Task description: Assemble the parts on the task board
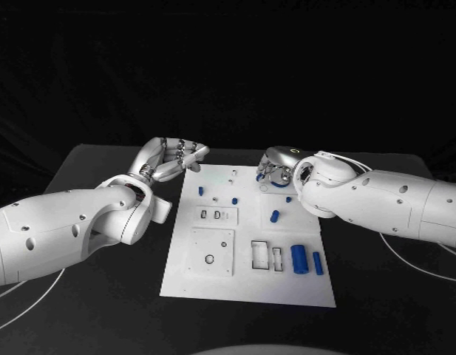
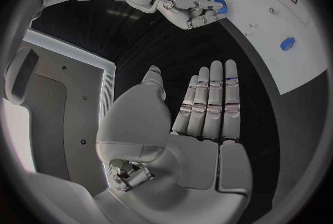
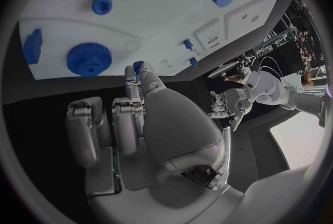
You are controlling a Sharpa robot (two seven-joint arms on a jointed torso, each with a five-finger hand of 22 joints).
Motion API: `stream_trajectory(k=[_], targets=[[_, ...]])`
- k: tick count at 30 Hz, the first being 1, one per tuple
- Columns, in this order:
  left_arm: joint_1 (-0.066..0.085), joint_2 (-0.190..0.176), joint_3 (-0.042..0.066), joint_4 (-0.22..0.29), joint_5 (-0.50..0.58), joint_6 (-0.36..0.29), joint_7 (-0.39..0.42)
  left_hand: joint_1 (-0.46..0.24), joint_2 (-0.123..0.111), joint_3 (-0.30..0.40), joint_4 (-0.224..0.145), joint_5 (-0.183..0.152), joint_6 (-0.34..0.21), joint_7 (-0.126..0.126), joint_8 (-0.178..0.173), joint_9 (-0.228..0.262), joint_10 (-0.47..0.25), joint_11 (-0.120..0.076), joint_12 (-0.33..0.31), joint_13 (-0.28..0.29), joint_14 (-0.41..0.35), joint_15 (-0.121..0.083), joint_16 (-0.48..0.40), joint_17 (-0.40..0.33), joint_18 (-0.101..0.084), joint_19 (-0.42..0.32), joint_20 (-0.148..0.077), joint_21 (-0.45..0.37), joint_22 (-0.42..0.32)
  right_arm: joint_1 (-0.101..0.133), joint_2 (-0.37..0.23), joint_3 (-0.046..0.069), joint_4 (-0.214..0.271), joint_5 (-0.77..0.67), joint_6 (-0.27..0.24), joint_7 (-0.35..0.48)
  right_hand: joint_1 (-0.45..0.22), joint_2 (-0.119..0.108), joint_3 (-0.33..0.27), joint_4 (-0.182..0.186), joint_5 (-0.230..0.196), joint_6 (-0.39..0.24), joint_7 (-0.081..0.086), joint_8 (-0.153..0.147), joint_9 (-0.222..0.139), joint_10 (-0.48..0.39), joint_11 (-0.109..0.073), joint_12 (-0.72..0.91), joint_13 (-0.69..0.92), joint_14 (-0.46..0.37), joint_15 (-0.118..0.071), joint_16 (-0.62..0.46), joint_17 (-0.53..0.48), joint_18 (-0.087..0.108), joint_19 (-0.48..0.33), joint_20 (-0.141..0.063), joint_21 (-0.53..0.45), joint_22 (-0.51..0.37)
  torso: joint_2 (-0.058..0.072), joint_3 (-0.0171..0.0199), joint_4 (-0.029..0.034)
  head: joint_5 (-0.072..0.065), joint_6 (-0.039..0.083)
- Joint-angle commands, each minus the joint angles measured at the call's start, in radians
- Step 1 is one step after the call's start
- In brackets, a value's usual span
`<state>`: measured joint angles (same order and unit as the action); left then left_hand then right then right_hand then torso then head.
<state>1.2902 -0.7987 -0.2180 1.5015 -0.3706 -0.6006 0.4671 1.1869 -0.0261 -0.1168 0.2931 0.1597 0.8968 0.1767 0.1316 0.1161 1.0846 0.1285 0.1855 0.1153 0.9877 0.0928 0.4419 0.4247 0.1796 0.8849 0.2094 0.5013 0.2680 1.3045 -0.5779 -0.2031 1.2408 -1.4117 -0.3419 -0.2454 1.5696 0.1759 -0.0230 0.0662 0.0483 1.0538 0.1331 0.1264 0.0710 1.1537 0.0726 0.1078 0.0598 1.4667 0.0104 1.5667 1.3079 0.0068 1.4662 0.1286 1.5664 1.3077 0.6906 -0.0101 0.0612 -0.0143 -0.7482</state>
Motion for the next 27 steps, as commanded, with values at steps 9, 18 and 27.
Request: stream_trajectory(k=[9,18,27], targets=[[0.007,0.000,0.001,0.009,0.000,0.006,0.018,0.005,0.008,-0.008,0.000,-0.006,0.000,0.007,-0.001,0.003,-0.008,0.003,-0.002,0.004,-0.026,0.007,-0.016,-0.009,0.001,-0.014,0.006,-0.027,-0.012,0.010,0.038,0.010,-0.026,0.012,-0.147,0.108,0.008,-0.002,0.008,0.002,0.003,0.024,-0.012,0.002,0.011,0.007,0.006,-0.016,0.000,0.104,0.003,0.004,0.263,-0.007,0.105,-0.005,0.004,0.263,0.007,-0.0039,0.0062,0.019,0.032],[0.020,0.002,0.002,0.010,0.000,0.006,0.020,0.006,0.008,-0.008,0.000,-0.006,0.000,0.007,-0.001,0.003,-0.008,0.003,-0.002,0.004,-0.029,0.007,-0.018,-0.011,0.001,-0.015,0.007,-0.030,-0.013,0.020,0.069,0.014,-0.065,0.014,-0.109,0.119,0.009,-0.004,0.011,0.004,0.002,0.022,-0.012,-0.002,0.010,0.003,0.007,-0.026,0.000,0.104,0.004,0.004,0.263,-0.007,0.105,-0.003,0.004,0.263,0.024,-0.0146,0.0133,0.021,0.050],[0.036,0.002,0.002,0.017,0.001,0.003,0.020,0.006,0.008,-0.008,0.000,-0.006,0.000,0.007,-0.001,0.003,-0.008,0.003,-0.002,0.004,-0.029,0.007,-0.018,-0.011,0.001,-0.015,0.007,-0.030,-0.013,0.022,0.084,0.016,-0.087,0.010,-0.065,0.107,0.011,-0.006,0.014,0.005,0.002,0.021,-0.013,-0.005,0.009,0.002,0.007,-0.031,0.000,0.104,0.004,0.004,0.263,-0.007,0.105,-0.003,0.004,0.263,0.043,-0.0225,0.0197,0.024,0.047]])
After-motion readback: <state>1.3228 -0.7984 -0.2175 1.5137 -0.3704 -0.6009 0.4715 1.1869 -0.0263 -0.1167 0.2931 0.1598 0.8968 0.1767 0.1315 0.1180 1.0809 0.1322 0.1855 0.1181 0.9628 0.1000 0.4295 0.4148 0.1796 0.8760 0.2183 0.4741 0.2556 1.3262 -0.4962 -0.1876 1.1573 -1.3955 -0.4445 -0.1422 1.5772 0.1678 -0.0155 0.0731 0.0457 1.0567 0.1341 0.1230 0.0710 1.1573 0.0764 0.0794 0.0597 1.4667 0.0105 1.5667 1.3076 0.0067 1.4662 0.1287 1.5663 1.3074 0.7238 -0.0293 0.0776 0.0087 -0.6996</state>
